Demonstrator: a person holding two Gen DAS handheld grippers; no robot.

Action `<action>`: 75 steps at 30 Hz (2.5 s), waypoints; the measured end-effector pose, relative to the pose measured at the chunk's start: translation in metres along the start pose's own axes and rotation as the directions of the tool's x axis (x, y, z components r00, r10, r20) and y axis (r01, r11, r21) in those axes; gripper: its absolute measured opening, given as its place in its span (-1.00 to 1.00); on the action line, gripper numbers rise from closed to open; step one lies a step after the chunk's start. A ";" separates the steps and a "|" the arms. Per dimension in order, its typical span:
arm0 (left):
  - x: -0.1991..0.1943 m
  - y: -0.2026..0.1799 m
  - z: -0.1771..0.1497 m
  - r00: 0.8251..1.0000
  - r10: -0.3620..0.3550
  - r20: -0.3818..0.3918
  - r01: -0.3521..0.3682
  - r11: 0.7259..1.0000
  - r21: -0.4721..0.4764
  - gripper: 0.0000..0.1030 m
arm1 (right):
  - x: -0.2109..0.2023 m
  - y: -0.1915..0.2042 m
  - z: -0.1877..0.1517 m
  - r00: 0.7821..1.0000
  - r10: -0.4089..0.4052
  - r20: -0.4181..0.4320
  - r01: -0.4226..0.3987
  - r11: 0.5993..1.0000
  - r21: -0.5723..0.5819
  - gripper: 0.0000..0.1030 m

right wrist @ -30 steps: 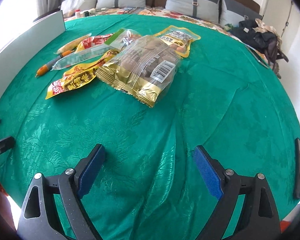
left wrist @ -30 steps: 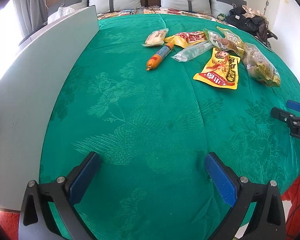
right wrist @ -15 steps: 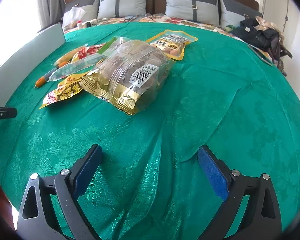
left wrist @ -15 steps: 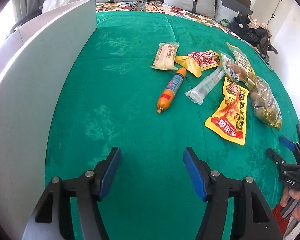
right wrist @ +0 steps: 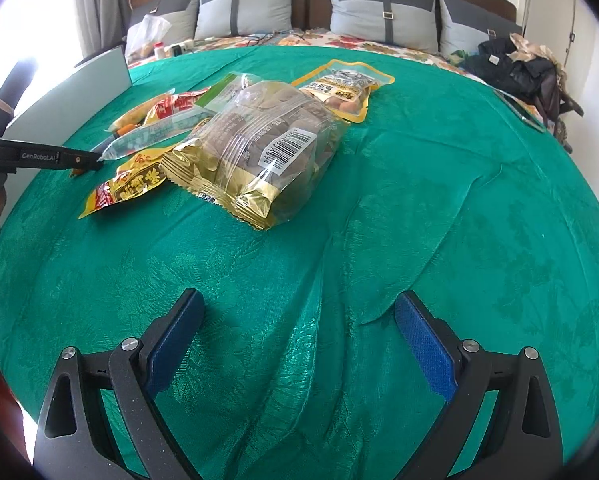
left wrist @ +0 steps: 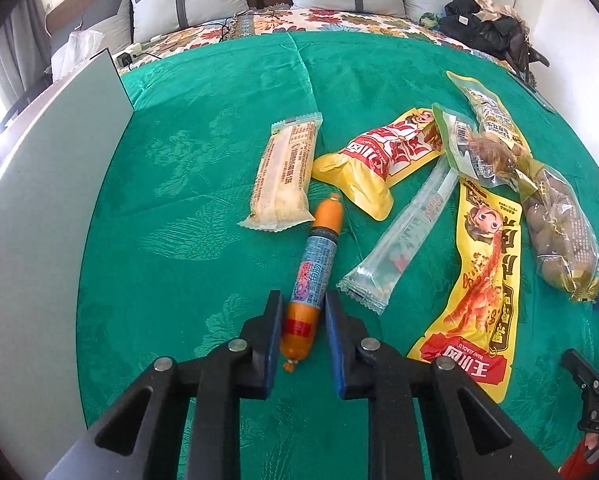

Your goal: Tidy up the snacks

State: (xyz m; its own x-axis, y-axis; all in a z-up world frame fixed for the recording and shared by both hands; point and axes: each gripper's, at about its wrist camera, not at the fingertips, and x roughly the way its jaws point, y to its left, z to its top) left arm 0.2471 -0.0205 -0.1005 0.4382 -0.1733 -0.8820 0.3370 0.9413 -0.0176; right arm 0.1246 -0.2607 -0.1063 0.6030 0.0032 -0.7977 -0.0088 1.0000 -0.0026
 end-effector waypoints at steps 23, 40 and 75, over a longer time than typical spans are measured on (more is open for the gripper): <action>-0.058 0.026 -0.117 0.999 0.039 0.038 -0.030 0.977 -0.212 0.35 | -0.003 0.000 0.001 1.000 -0.004 0.007 0.004 1.000 0.003 0.90; -0.047 0.031 -0.121 0.991 0.113 0.068 -0.099 0.978 -0.183 1.00 | -0.007 0.010 0.010 0.991 0.064 -0.118 -0.055 0.995 0.077 0.88; -0.049 0.031 -0.125 0.990 0.114 0.081 -0.098 0.978 -0.183 1.00 | 0.014 0.095 0.042 0.948 0.182 -0.263 -0.246 0.940 -0.237 0.30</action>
State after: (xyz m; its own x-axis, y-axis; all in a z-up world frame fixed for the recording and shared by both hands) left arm 0.1317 0.0533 -0.1169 0.5402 -0.0875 -0.8370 0.1339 0.9908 -0.0172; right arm 0.1653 -0.1656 -0.0927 0.3604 0.1827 -0.9147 -0.3461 0.9368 0.0507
